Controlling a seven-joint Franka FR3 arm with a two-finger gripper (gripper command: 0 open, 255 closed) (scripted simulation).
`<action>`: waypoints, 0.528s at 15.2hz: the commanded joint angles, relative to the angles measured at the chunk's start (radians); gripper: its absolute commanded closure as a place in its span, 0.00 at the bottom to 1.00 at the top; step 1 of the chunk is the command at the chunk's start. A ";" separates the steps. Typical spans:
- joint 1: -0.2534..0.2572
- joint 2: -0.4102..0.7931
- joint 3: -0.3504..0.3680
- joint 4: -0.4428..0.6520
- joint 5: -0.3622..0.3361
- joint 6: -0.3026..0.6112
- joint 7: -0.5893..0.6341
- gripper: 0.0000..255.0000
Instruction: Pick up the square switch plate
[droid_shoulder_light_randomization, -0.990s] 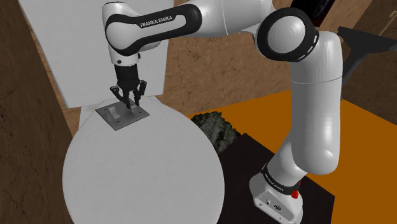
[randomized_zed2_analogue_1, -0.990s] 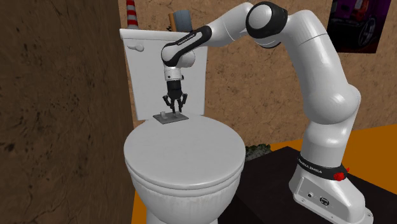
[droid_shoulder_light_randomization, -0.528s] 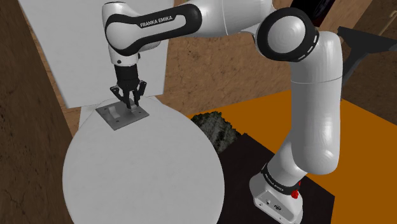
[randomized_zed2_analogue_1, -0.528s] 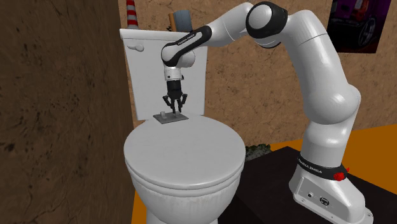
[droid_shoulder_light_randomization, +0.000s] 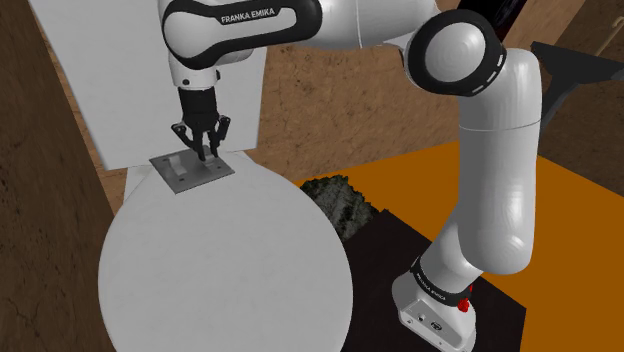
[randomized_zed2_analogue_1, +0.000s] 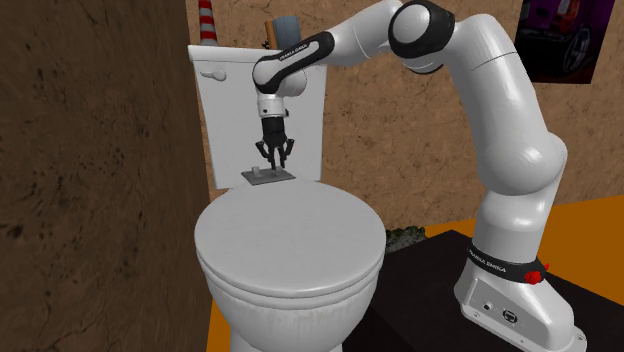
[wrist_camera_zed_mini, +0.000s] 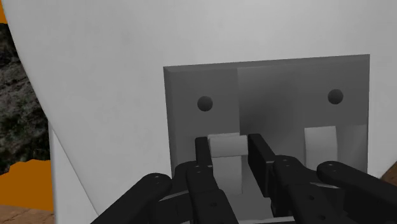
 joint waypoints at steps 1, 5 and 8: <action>0.001 -0.012 0.002 0.011 0.003 -0.023 0.002 1.00; 0.002 -0.022 0.004 0.051 0.006 -0.072 0.002 1.00; 0.003 -0.026 0.005 0.085 0.007 -0.110 0.003 1.00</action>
